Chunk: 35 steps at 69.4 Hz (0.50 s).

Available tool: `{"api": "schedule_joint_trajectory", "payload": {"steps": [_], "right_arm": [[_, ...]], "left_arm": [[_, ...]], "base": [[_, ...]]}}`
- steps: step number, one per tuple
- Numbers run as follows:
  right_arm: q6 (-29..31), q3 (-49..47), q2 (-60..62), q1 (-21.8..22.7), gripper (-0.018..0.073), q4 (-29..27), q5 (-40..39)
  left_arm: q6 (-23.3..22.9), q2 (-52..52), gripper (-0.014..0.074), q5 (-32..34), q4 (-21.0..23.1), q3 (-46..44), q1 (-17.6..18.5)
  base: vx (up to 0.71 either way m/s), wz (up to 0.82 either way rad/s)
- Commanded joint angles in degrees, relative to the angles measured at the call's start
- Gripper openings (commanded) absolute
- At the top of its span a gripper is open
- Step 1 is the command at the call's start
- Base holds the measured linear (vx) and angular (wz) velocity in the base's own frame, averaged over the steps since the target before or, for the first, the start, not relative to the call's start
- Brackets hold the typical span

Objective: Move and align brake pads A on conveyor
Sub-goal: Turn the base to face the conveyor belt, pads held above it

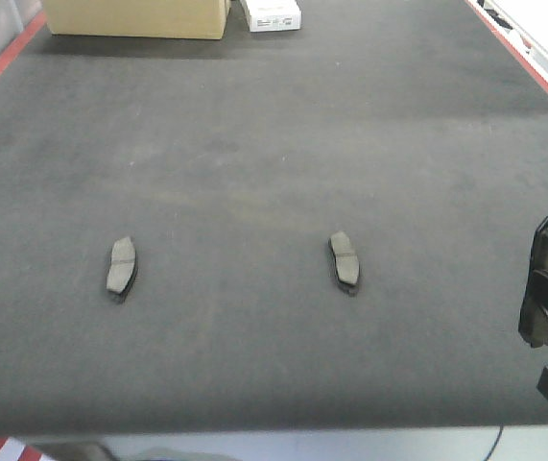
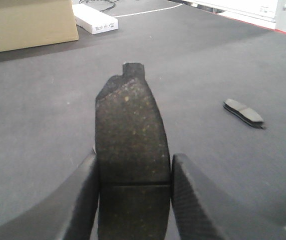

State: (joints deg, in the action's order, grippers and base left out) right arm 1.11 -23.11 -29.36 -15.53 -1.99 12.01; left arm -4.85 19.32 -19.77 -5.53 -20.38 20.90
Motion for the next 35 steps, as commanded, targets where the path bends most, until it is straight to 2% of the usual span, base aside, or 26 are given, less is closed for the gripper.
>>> {"api": "schedule_joint_trajectory", "payload": {"steps": [1,35], "right_arm": [[0.3,-1.9,0.0,0.1,0.0008,0.2,-5.9],[0.3,-1.9,0.0,0.1,0.0008,0.2,-5.9]], "left_arm": [[-0.2,0.4,0.0042,5.6,0.0,-1.6,0.3],[-0.2,0.4,0.0042,5.6,0.0,-1.6,0.3]], "base": [[0.20,-0.04],[0.11,0.01]]}}
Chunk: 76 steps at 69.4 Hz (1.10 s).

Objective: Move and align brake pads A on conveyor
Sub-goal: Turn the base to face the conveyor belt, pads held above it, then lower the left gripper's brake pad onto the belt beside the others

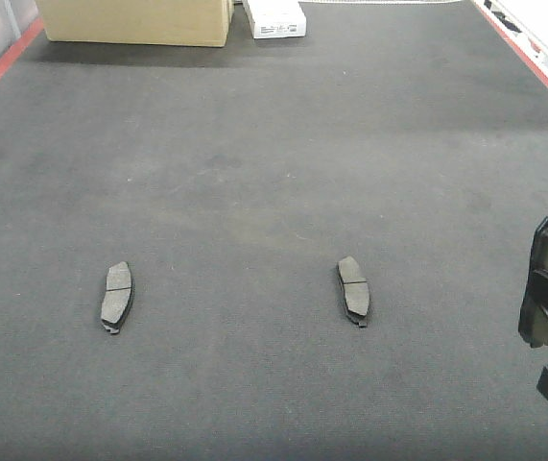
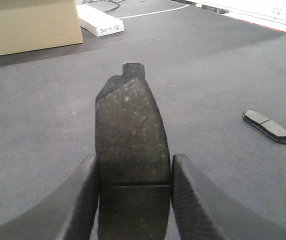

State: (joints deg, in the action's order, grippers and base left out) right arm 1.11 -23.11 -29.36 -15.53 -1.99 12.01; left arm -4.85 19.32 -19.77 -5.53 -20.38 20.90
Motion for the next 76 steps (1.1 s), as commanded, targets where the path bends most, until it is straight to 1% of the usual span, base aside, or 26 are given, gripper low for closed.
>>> {"api": "schedule_joint_trajectory", "payload": {"steps": [1,42,65,71,76], "right_arm": [[0.3,-1.9,0.0,0.1,0.0008,0.2,-5.9],[0.3,-1.9,0.0,0.1,0.0008,0.2,-5.9],[0.3,-1.9,0.0,0.1,0.0008,0.2,-5.9],[0.3,-1.9,0.0,0.1,0.0008,0.2,-5.9],[0.3,-1.9,0.0,0.1,0.0008,0.2,-5.9]], "left_arm": [[-0.2,0.4,0.0042,5.6,0.0,-1.6,0.3],[-0.2,0.4,0.0042,5.6,0.0,-1.6,0.3],[-0.2,0.4,0.0042,7.3,0.4,-1.7,0.3],[-0.2,1.8,0.0042,7.3,0.5,-2.0,0.3],[-0.1,5.1,0.0042,7.5,0.5,-3.4,0.3]], "base": [[0.03,-0.01],[0.00,0.00],[0.00,0.00],[0.00,0.00],[0.00,0.00]]}}
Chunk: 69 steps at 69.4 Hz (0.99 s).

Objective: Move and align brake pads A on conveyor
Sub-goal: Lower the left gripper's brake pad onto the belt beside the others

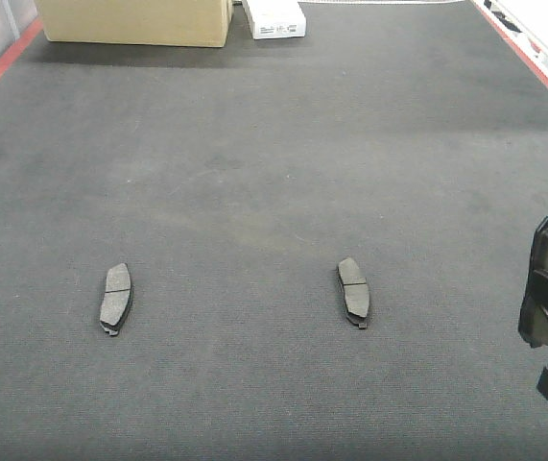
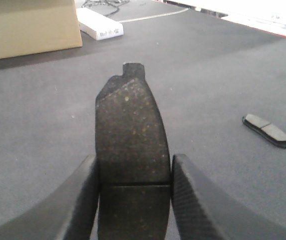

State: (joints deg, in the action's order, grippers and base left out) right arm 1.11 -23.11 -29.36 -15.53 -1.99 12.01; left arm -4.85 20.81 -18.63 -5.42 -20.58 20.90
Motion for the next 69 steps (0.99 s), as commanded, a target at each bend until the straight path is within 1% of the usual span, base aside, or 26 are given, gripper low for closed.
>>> {"api": "schedule_joint_trajectory", "payload": {"steps": [1,14,22,26,31,39,43,46,50,54,57,58,60,64,68,69], "right_arm": [[0.3,-1.9,0.0,0.1,0.0008,0.2,-5.9],[0.3,-1.9,0.0,0.1,0.0008,0.2,-5.9],[0.3,-1.9,0.0,0.1,0.0008,0.2,-5.9],[0.3,-1.9,0.0,0.1,0.0008,0.2,-5.9],[0.3,-1.9,0.0,0.1,0.0008,0.2,-5.9],[0.3,-1.9,0.0,0.1,0.0008,0.2,-5.9],[0.3,-1.9,0.0,0.1,0.0008,0.2,-5.9],[0.3,-1.9,0.0,0.1,0.0008,0.2,-5.9],[0.3,-1.9,0.0,0.1,0.0008,0.2,-5.9],[0.3,-1.9,0.0,0.1,0.0008,0.2,-5.9],[0.3,-1.9,0.0,0.1,0.0008,0.2,-5.9],[0.3,-1.9,0.0,0.1,0.0008,0.2,-5.9],[0.3,-1.9,0.0,0.1,0.0008,0.2,-5.9],[0.3,-1.9,0.0,0.1,0.0008,0.2,-5.9],[0.3,-1.9,0.0,0.1,0.0008,0.2,-5.9],[0.3,-1.9,0.0,0.1,0.0008,0.2,-5.9]], "left_arm": [[0.2,4.4,0.0042,6.4,0.4,-3.5,0.3],[6.0,19.8,0.0042,6.1,0.6,-11.5,0.3],[9.5,30.1,0.0042,5.9,1.7,-16.9,0.6],[11.2,35.6,0.0042,5.9,1.7,-19.9,1.8],[12.2,41.2,0.0042,5.2,2.0,-23.6,4.0],[12.2,50.0,0.0042,3.1,2.1,-29.2,8.2],[11.9,53.5,0.0042,0.8,2.3,-32.5,10.2],[11.3,56.0,0.0043,-1.7,3.5,-34.5,11.0],[9.3,59.7,0.0045,-5.0,5.9,-38.2,12.0],[4.8,63.0,0.0047,-8.2,7.5,-41.6,12.3],[0.9,65.7,0.0050,-10.1,7.3,-44.6,12.3],[-1.0,66.5,0.0050,-10.7,7.1,-45.4,12.3],[-3.3,68.1,0.0053,-12.3,6.2,-46.9,12.1],[-8.2,71.0,0.0060,-14.4,3.1,-49.8,11.5],[-14.6,73.5,0.0066,-15.9,0.3,-52.4,10.7],[-17.3,74.3,0.0067,-16.0,-0.6,-52.9,10.4]], "base": [[0.00,0.00],[0.00,0.00],[0.00,0.00],[0.00,0.00],[0.00,0.00],[0.00,0.00],[0.00,0.00],[0.00,0.00],[0.00,0.00],[0.00,0.00],[0.00,0.00],[0.00,0.00],[0.00,0.00],[0.00,0.00],[0.00,0.00],[0.00,0.00]]}}
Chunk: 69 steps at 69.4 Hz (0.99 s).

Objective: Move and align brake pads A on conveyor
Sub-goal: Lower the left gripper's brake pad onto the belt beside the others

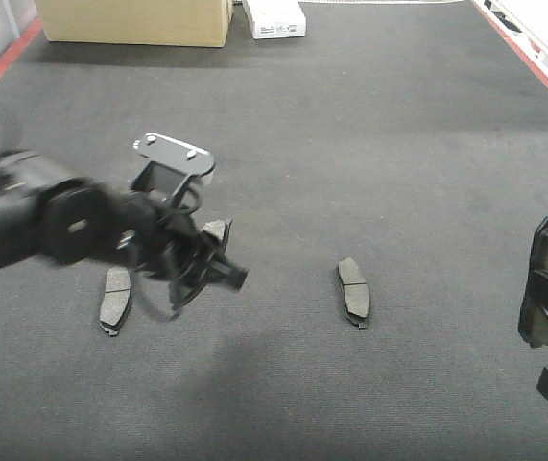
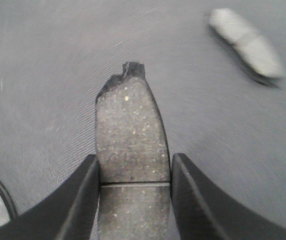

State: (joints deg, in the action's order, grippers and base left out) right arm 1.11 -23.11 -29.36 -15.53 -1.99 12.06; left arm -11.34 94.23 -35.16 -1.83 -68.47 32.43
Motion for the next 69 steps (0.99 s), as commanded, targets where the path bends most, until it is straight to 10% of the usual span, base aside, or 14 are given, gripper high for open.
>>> {"api": "schedule_joint_trajectory", "payload": {"steps": [1,13,69], "right_arm": [[0.3,-1.9,0.0,0.1,0.0008,0.2,-5.9],[0.3,-1.9,0.0,0.1,0.0008,0.2,-5.9],[0.3,-1.9,0.0,0.1,0.0008,0.2,-5.9]], "left_arm": [[-11.7,1.1,0.0068,0.5,-4.5,-5.2,-1.2],[-27.0,6.4,0.0097,2.8,-8.3,-7.6,-3.5],[-29.3,15.6,0.0261,3.5,-6.1,-7.8,-4.5]], "base": [[0.00,0.00],[0.00,0.00],[0.00,0.00]]}}
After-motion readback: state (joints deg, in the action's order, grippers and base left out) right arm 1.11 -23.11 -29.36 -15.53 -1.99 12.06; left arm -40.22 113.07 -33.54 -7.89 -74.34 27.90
